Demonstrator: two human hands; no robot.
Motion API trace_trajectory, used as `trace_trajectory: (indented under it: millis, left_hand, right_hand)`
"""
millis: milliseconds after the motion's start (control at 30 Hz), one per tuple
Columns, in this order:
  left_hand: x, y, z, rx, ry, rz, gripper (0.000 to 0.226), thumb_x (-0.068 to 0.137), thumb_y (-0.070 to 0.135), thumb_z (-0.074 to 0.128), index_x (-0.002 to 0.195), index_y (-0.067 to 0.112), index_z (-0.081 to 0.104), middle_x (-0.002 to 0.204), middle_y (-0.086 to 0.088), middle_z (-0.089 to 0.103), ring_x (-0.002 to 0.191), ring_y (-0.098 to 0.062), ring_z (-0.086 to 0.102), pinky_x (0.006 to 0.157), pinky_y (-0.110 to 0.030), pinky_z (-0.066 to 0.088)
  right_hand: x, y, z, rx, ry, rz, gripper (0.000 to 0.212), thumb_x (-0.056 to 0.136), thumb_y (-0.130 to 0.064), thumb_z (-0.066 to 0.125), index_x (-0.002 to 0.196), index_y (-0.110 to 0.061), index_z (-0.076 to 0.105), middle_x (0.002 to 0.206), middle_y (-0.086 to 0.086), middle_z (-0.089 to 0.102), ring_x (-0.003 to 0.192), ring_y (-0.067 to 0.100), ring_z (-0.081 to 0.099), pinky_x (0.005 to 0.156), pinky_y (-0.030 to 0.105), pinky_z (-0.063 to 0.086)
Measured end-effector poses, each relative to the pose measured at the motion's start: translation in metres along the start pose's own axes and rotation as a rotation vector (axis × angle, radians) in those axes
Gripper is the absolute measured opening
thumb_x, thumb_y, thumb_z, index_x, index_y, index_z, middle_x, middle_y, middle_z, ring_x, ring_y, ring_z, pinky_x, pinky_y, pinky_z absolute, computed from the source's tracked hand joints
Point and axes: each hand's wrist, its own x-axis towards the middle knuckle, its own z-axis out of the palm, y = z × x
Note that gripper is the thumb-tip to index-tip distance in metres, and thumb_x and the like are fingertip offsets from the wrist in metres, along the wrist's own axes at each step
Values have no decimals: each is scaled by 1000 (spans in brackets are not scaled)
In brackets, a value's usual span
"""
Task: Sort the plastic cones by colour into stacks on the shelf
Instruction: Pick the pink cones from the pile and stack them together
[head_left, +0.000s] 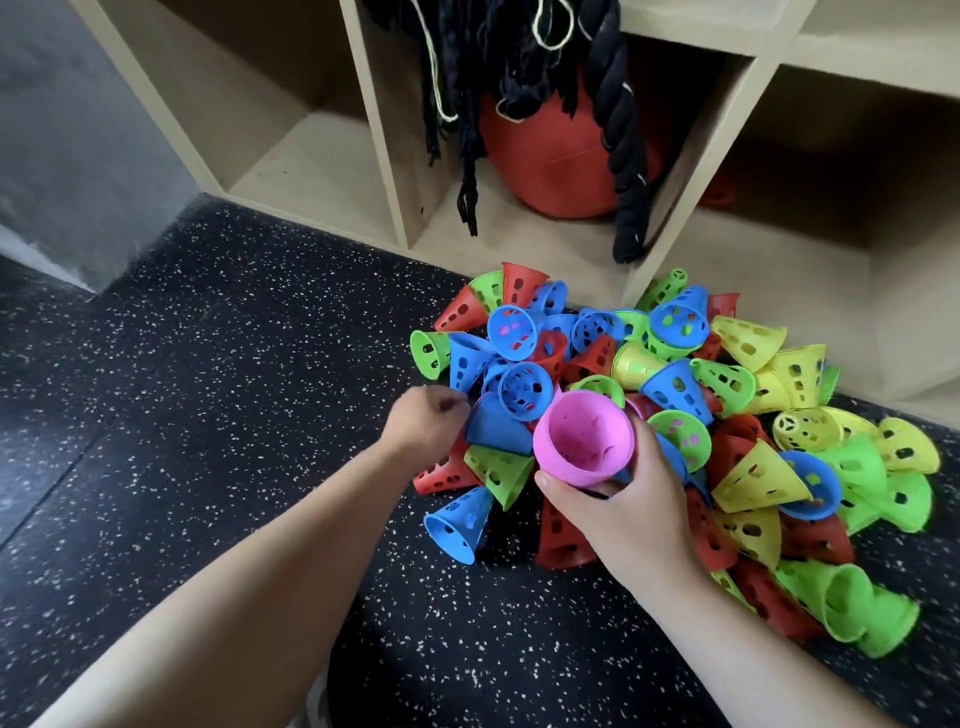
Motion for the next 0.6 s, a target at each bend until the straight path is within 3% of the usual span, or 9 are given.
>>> trace_trajectory:
  millis: [67,133,300,433,500,600]
  left_hand:
    - [4,2,10,87,-79,3,22,99,21,52,95,17,73,83,-10,72,63,-20,56,61,-28,45]
    - [6,1,16,113,-91,12,20,99,23,55,90,18,72,74,-4,66,67,-20,55,59,-28,40]
    - [4,3,12,-64,14,55,19,81,26,82,69,16,71,55,9,58,46,-7,45,48,-21,38]
    - [-7,13,-3,-261,52,122,22,87,27,78,67,18,74,60,8,68,42,-7,38,40,-22,32]
    - [-11,19,-10,-289,191,163,22,91,24,72,70,17,72,63,6,69,42,-5,37,45,-22,30]
    - [-22,39,-18,-317,494,313,21,88,23,68,72,12,63,58,11,54,50,-5,40,51,-24,33]
  right_hand:
    - [3,1,1,16,5,-1,67,61,-23,92,117,-37,58,108,-27,64,101,-3,65,83,18,54]
    - [5,1,1,24,5,-2,66,61,-22,93,115,-39,57,107,-29,63,101,-3,65,83,19,54]
    - [7,3,-6,6,20,-23,64,61,-19,93,107,-43,55,106,-35,61,96,-8,64,78,12,53]
    - [4,7,-9,-16,31,-27,67,59,-23,93,109,-46,54,106,-31,62,101,-7,63,78,11,52]
    - [0,8,-11,-33,40,-26,68,60,-23,94,110,-46,54,105,-32,62,99,-9,62,77,9,50]
    - [-6,8,-14,-81,52,-36,65,59,-23,93,112,-36,57,100,-28,62,93,-16,57,75,1,43]
